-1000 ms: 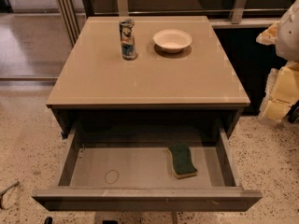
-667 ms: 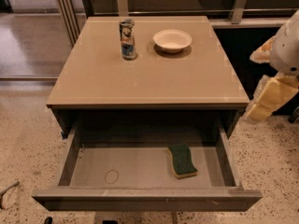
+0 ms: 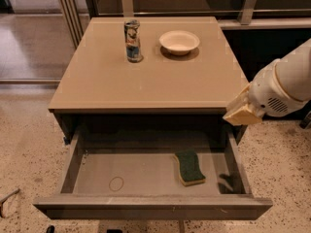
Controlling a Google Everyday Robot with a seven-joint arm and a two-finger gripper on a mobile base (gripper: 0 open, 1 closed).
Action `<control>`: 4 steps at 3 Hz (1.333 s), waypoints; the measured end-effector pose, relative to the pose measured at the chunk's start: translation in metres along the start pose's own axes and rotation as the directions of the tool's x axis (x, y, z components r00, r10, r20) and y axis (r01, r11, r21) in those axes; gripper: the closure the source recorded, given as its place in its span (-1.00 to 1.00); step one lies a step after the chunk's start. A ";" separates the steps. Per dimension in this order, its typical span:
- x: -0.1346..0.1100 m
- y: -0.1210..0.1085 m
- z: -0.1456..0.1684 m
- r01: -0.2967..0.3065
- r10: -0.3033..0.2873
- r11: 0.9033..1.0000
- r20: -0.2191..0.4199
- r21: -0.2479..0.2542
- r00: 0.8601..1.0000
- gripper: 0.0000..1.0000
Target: Pick sponge from top drawer and place on counter
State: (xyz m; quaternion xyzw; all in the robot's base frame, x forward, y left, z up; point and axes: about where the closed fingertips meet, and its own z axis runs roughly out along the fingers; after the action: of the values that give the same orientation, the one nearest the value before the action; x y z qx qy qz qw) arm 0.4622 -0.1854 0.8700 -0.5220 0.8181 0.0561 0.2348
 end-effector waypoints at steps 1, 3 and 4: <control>0.011 0.010 0.065 -0.001 0.001 0.998 0.005 -0.056 1.000 0.80; 0.022 0.017 0.094 0.017 -0.017 0.997 -0.003 -0.076 1.000 1.00; 0.038 0.027 0.121 0.026 -0.027 0.995 -0.008 -0.095 1.000 0.81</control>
Offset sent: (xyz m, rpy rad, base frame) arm 0.0085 0.0168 -0.0605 0.0235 0.0421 0.0235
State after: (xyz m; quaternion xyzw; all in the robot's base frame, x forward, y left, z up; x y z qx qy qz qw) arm 0.4644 -0.1643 0.7421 -0.5437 0.8085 0.0892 0.2068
